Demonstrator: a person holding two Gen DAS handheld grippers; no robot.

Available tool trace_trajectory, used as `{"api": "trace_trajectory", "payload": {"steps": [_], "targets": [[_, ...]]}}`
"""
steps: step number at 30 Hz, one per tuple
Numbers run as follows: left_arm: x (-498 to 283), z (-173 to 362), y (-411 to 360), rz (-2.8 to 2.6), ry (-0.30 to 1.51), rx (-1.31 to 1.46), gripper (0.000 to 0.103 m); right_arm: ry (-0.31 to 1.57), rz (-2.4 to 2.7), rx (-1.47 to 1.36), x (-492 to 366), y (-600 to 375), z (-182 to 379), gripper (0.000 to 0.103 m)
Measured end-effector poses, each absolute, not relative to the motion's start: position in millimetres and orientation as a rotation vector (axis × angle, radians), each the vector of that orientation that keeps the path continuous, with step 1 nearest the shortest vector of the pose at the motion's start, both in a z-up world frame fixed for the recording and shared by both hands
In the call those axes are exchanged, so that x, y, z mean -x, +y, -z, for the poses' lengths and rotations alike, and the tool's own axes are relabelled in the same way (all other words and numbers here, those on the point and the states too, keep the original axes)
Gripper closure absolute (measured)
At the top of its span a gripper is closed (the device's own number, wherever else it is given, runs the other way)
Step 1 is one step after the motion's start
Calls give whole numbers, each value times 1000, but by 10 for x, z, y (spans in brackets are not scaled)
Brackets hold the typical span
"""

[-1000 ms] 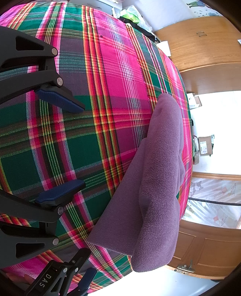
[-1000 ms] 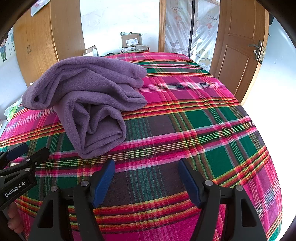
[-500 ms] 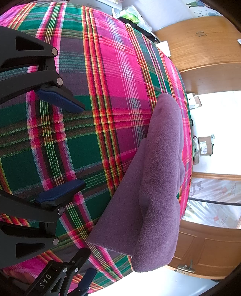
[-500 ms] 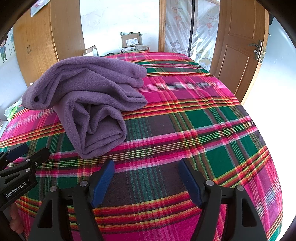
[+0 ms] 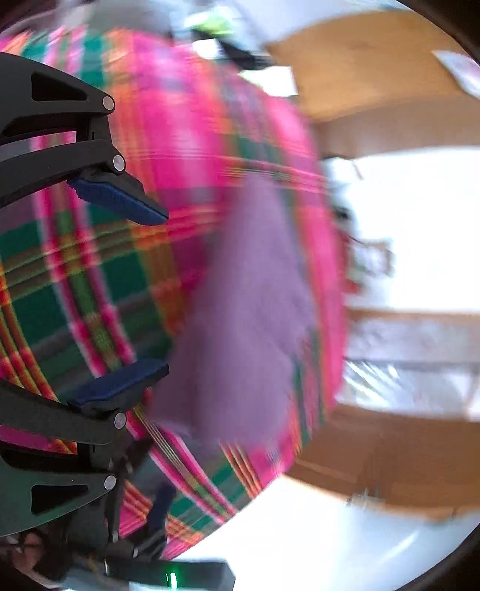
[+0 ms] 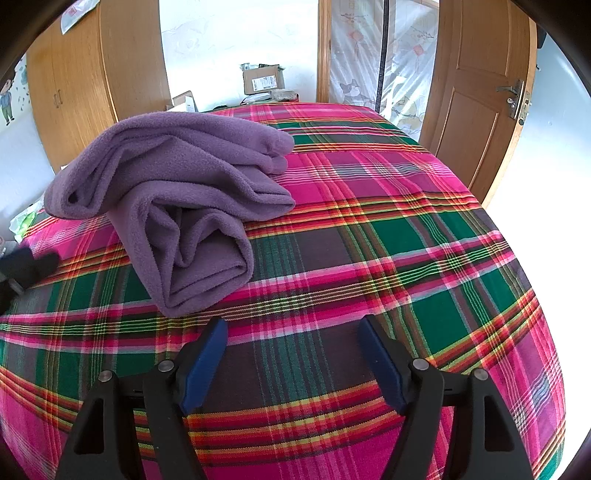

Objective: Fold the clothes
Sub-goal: 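Grasp the purple fleece with the left gripper while the right gripper grasps another edge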

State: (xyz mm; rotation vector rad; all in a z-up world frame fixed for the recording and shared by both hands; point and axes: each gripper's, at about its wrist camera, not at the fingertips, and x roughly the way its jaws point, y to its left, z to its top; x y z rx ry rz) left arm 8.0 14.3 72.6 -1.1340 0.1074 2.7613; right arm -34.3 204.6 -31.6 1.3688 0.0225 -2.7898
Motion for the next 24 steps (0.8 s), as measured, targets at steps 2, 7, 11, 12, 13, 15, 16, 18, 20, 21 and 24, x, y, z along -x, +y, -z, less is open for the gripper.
{"api": "trace_trajectory", "payload": {"steps": [2,7,11,12,13,15,16,18,20,21,24], "targets": [[-44,-896,251,-2733,157,1075,26,21,2789,-1369,339,2044,315,29],[254,-1163,549,-2671,320,1053,26,16,2787,-1366,334,2049,311,29],[475,-1230,892,-2551,439,1084,26,-8,2775,-1353,308,2082,304,29],[502,-1236,982,-2524,485,1066,26,-19,2772,-1348,302,2096,301,29],[550,-1224,1085,-2495,529,1050,26,-33,2767,-1342,296,2110,297,29],[669,-1177,1234,-2462,588,1072,26,-62,2761,-1332,287,2135,288,30],[740,-1129,1281,-2461,605,1106,26,-70,2759,-1330,282,2140,288,30],[908,-1051,1371,-2453,649,1159,26,-77,2757,-1327,276,2141,287,30],[1048,-948,1409,-2450,656,1224,26,-76,2756,-1327,277,2135,288,30],[1116,-894,1427,-2447,655,1254,26,-79,2755,-1326,275,2139,287,30],[1268,-769,1443,-2440,633,1336,27,-86,2753,-1325,271,2151,284,30]]}}
